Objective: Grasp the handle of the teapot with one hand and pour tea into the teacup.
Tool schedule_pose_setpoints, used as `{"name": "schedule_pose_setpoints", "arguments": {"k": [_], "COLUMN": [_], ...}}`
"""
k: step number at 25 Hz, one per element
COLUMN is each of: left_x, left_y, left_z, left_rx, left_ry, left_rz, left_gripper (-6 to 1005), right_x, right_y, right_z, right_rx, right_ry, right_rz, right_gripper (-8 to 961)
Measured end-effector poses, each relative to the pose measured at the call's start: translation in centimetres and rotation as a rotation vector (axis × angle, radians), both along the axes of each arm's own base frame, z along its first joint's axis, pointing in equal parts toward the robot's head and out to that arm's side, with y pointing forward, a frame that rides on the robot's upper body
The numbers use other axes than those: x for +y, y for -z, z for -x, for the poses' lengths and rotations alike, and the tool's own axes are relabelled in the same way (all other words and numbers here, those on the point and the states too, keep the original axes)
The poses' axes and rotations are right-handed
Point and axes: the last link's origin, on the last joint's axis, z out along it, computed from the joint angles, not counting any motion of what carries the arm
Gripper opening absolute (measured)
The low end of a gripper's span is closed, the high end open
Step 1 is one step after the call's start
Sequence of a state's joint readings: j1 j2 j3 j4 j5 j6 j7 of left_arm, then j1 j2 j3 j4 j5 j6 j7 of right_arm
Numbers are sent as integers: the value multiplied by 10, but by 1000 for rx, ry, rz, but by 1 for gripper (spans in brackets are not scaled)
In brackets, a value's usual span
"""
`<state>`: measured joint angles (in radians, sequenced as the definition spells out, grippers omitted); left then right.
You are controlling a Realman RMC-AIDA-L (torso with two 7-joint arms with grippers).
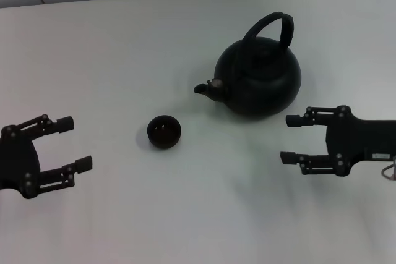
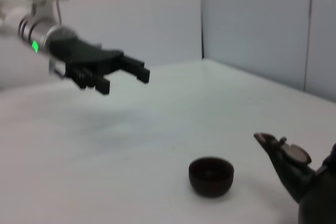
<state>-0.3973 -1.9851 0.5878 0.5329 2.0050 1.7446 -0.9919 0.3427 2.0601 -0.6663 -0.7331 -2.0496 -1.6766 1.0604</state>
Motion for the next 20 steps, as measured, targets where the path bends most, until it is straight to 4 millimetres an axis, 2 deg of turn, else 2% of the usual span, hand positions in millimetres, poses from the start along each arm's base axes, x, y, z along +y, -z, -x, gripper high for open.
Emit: {"name": "schedule_pose_setpoints", "arguments": {"k": [7, 20], "left_x": [20, 25], "left_y": [-16, -13], "left_z": [-8, -17], "left_rx": [129, 127], "left_ry": [-12, 3], "left_rz": [114, 138], "left_gripper": [812, 812], "right_x": [12, 22], "right_y": [-23, -24], "right_z": [11, 18], "right_rx": [-95, -125], "right_ry": [-34, -56], "right_rz": [36, 48], "right_gripper": [703, 702]}}
